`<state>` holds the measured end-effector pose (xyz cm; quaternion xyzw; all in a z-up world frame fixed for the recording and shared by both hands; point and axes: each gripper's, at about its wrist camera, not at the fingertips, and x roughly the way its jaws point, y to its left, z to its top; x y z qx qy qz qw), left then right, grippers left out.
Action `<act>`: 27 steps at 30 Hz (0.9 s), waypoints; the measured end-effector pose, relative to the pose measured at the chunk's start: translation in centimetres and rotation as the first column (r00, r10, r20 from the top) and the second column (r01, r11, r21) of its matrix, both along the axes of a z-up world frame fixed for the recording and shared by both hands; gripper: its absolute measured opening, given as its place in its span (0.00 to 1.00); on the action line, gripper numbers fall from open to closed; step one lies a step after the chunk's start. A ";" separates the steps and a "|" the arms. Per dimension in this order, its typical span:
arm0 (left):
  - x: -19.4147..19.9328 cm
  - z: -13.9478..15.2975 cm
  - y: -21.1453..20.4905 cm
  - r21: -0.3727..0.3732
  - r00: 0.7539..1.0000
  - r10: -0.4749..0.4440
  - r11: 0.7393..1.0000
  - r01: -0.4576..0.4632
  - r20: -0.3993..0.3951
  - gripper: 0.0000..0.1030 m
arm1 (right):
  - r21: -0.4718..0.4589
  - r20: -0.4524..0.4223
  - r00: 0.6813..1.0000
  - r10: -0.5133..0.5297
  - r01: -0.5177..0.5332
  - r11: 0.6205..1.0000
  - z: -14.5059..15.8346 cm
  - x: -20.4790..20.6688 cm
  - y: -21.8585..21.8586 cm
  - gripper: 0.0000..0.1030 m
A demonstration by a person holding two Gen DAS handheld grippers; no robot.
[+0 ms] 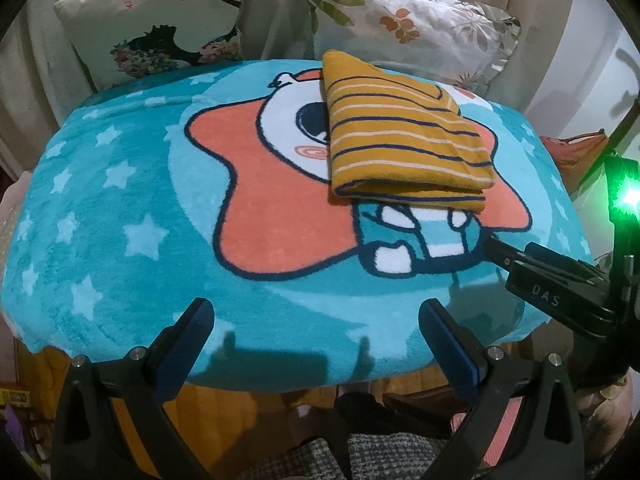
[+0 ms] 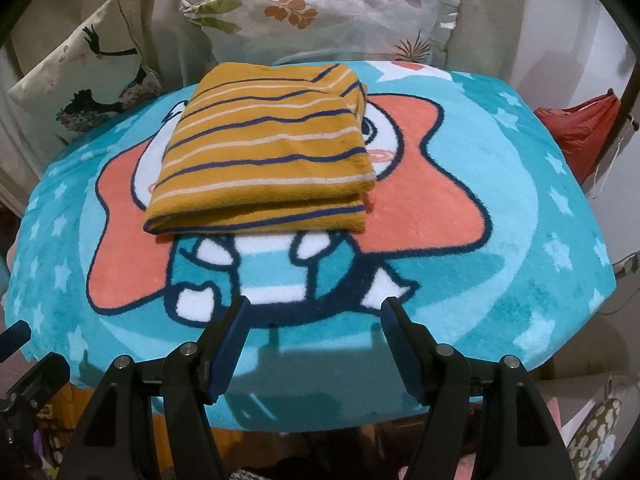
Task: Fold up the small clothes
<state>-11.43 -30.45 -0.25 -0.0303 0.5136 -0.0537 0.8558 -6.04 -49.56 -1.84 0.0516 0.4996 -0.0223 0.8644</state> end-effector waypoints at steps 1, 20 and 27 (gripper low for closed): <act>0.0 0.0 0.0 -0.003 1.000 -0.002 1.000 0.002 -0.002 0.99 | -0.001 -0.001 1.000 -0.001 0.001 1.000 0.0 0.0 0.0 0.69; 0.2 -0.6 0.4 -0.034 0.999 0.023 0.999 -0.024 -0.034 0.99 | -0.002 -0.012 1.000 0.012 -0.012 1.000 -0.3 0.3 0.7 0.70; -0.2 -0.8 0.2 -0.042 0.999 0.021 0.999 -0.023 -0.041 0.99 | -0.002 -0.014 1.000 0.020 -0.020 1.000 -0.4 0.0 0.9 0.70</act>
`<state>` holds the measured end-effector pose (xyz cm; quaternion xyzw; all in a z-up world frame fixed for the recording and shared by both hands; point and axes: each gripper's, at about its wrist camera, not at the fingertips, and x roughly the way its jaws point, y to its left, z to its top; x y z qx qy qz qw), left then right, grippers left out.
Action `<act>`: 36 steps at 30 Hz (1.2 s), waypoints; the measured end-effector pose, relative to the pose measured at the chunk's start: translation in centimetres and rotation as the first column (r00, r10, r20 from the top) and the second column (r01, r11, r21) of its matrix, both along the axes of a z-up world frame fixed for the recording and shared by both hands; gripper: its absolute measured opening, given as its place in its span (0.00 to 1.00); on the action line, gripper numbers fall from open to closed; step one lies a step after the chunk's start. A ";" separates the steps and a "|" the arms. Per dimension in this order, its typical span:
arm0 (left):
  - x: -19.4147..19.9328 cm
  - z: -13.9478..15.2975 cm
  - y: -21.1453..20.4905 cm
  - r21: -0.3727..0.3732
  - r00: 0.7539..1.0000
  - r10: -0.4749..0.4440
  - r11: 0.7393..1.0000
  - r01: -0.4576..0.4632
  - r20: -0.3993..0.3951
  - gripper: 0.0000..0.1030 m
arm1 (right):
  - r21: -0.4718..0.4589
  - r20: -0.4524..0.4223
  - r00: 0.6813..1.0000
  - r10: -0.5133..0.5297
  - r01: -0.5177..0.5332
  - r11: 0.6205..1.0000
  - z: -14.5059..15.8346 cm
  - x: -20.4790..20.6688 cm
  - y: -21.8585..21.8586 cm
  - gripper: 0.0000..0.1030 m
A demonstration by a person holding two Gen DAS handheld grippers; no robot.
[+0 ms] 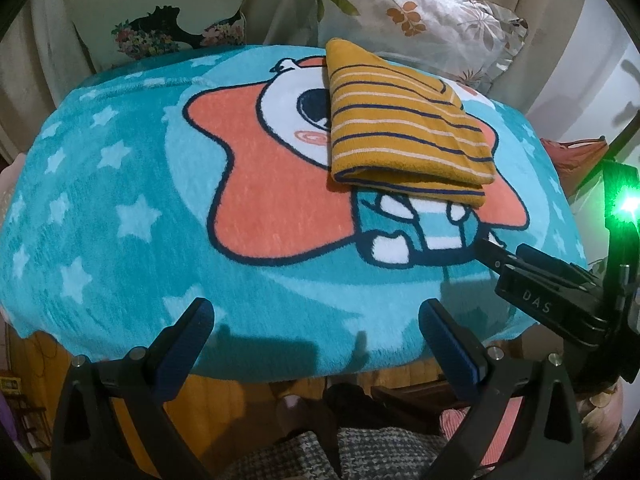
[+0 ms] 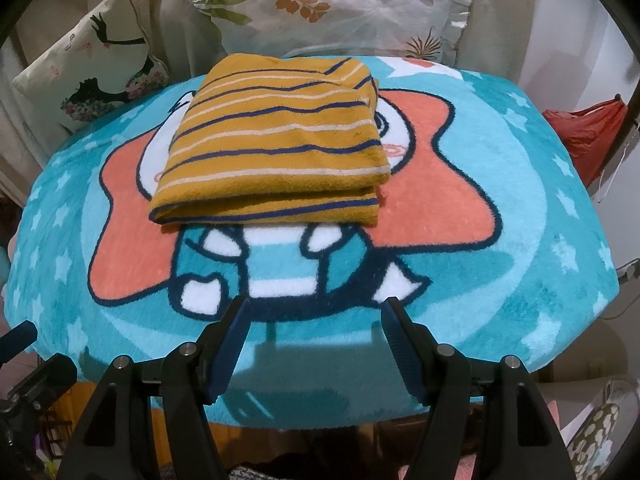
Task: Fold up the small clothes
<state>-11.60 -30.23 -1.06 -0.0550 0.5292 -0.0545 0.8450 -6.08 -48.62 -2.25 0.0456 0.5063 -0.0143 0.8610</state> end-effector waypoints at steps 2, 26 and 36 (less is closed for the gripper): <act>-0.2 -0.1 -0.1 0.001 1.000 -0.001 1.000 0.001 -0.001 0.99 | 0.000 -0.001 1.000 -0.001 0.001 1.000 0.0 -0.2 0.0 0.70; -2.2 -0.4 1.2 -0.003 0.999 0.029 1.000 -0.029 -0.024 0.99 | -0.001 -0.005 0.999 0.053 -0.053 0.999 -0.4 -1.3 1.9 0.71; -2.4 -1.4 1.9 -0.050 0.998 0.036 0.998 -0.039 -0.054 0.99 | -0.031 -0.014 0.998 0.055 -0.055 0.998 -0.5 -2.2 2.8 0.71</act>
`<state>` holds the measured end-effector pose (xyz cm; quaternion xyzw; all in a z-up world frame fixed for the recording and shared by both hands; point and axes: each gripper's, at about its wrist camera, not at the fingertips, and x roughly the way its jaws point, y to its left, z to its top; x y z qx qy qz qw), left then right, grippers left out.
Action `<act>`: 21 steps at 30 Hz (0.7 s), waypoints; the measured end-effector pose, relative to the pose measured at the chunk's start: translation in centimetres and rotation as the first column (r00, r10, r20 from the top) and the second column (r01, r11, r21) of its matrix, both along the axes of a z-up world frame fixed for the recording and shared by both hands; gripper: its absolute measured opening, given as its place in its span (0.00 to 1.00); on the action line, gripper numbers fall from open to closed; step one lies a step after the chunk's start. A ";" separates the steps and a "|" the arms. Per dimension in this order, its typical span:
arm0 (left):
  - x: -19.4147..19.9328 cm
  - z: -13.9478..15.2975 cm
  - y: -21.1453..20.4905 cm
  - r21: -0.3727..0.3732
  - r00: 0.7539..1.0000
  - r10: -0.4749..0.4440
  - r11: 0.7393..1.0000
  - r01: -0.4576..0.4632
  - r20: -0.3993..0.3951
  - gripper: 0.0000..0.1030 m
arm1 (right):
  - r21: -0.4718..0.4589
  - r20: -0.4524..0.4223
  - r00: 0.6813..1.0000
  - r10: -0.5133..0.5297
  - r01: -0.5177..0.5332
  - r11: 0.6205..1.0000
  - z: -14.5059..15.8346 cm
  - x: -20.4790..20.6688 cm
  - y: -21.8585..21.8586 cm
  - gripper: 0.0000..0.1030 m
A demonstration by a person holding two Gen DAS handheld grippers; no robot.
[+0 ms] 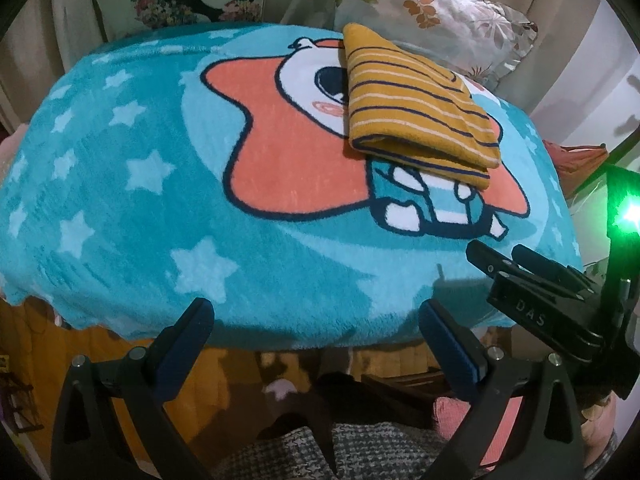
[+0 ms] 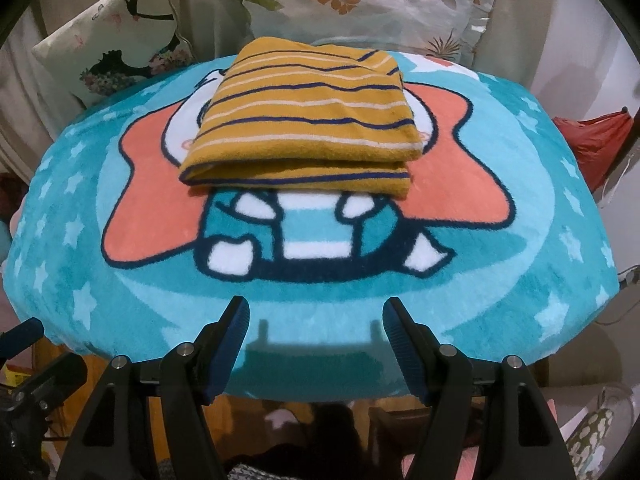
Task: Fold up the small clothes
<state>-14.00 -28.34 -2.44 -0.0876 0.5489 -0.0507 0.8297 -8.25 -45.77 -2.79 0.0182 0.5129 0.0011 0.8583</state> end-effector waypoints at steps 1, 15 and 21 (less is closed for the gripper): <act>0.1 -0.1 0.0 -0.001 1.000 0.002 1.000 -0.002 -0.003 0.99 | -0.004 0.000 1.000 -0.001 0.001 1.000 0.0 0.0 0.0 0.71; 4.3 0.5 -1.5 0.037 0.999 0.051 0.998 -0.052 0.018 0.99 | 0.010 0.016 0.998 0.066 -0.066 0.998 0.4 5.0 -0.5 0.72; 6.3 0.0 -3.3 0.024 0.999 0.048 0.999 -0.048 0.000 0.99 | -0.015 0.023 0.997 0.077 -0.077 0.997 0.6 7.4 -2.0 0.73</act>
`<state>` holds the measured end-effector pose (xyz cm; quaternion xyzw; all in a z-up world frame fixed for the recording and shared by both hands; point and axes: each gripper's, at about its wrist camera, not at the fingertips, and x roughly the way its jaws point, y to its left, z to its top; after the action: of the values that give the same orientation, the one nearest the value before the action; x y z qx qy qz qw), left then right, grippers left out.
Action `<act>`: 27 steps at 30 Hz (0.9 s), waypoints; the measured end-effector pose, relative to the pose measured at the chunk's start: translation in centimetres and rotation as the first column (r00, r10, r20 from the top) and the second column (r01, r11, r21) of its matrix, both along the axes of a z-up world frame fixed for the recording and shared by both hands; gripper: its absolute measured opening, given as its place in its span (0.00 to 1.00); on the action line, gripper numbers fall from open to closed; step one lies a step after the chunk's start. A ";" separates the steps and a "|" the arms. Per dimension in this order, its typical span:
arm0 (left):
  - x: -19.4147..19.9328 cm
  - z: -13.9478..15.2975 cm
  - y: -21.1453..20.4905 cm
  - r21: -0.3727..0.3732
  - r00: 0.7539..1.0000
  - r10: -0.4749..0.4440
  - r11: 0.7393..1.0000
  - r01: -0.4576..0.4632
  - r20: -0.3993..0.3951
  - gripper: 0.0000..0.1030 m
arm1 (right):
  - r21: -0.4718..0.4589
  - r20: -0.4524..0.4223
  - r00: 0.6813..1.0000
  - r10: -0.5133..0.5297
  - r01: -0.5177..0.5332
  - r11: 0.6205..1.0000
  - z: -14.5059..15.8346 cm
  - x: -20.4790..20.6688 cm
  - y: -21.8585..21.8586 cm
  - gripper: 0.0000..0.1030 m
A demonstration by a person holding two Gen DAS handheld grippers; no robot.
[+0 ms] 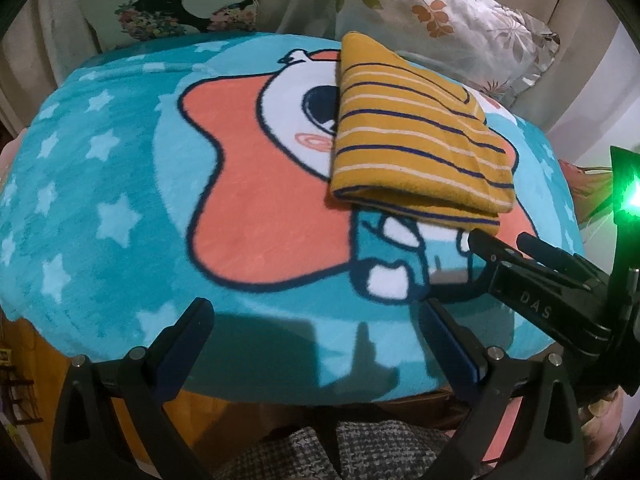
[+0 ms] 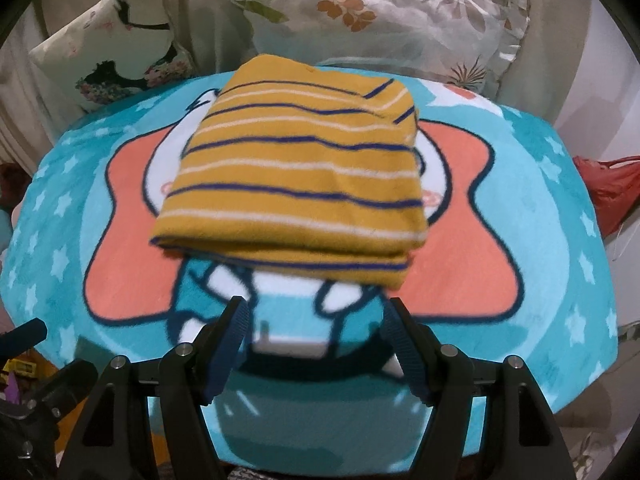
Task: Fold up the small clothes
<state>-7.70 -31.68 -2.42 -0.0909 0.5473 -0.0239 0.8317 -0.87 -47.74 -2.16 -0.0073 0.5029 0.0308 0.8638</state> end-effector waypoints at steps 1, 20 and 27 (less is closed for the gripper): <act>0.3 -0.1 -0.2 -0.006 1.000 0.003 1.000 -0.003 -0.004 0.99 | -0.002 -0.002 1.000 -0.003 0.003 1.000 0.0 0.3 -0.3 0.73; 3.3 -0.5 -3.9 -0.020 1.000 0.014 1.000 -0.014 -0.024 0.99 | -0.027 0.021 0.999 0.028 -0.027 0.999 0.2 2.7 -4.2 0.74; 3.7 0.3 -4.7 -0.013 1.000 0.026 1.000 -0.026 -0.009 0.99 | -0.012 0.042 0.999 0.032 -0.031 0.999 0.8 3.0 -5.1 0.75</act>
<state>-3.99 -36.42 -2.16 -0.1038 0.5495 -0.0163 0.8289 2.16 -52.81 -1.38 -0.0209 0.4844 0.0414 0.8736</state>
